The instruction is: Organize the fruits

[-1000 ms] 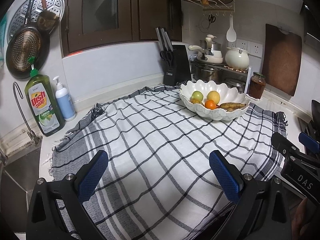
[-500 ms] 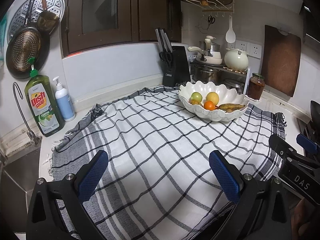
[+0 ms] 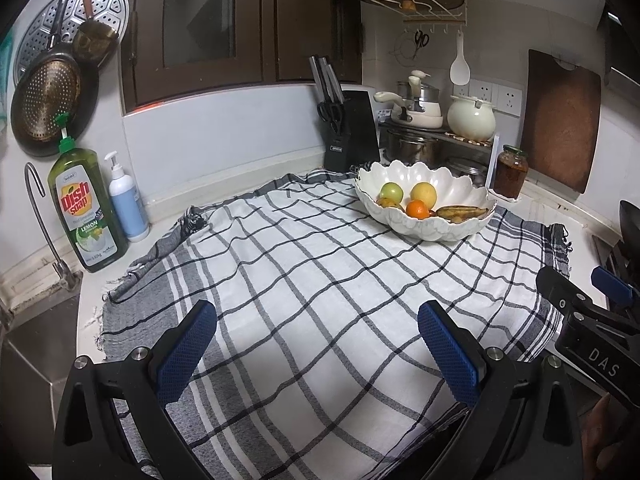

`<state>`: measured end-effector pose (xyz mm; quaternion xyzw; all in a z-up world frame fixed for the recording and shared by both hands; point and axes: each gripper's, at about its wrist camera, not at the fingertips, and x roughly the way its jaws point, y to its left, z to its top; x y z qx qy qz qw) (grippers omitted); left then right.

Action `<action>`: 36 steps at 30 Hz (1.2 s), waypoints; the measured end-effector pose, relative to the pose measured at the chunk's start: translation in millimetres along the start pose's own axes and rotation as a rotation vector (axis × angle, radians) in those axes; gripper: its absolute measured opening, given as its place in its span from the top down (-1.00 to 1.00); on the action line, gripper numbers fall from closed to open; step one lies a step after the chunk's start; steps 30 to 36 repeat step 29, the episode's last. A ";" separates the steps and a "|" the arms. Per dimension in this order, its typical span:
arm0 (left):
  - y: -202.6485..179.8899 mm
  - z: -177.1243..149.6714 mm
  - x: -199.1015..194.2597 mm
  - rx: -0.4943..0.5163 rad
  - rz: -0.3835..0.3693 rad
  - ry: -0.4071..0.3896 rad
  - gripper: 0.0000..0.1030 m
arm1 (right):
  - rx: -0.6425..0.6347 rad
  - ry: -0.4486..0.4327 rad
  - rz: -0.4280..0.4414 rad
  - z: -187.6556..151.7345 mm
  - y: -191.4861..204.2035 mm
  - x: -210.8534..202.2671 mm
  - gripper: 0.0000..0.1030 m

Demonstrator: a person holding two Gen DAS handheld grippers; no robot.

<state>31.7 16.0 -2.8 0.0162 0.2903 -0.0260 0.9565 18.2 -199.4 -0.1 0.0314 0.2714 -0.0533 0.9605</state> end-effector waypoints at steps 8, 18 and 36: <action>0.0 -1.7 0.5 -0.003 0.000 0.000 -0.99 | -0.001 0.002 0.000 -1.2 1.3 0.5 -0.77; 1.1 -2.8 4.0 -0.006 -0.007 0.016 -0.99 | -0.001 0.003 0.000 -2.0 2.0 0.8 -0.77; -0.2 -3.1 6.2 -0.001 -0.001 0.018 -0.98 | 0.000 0.004 0.001 -1.9 1.2 1.0 -0.77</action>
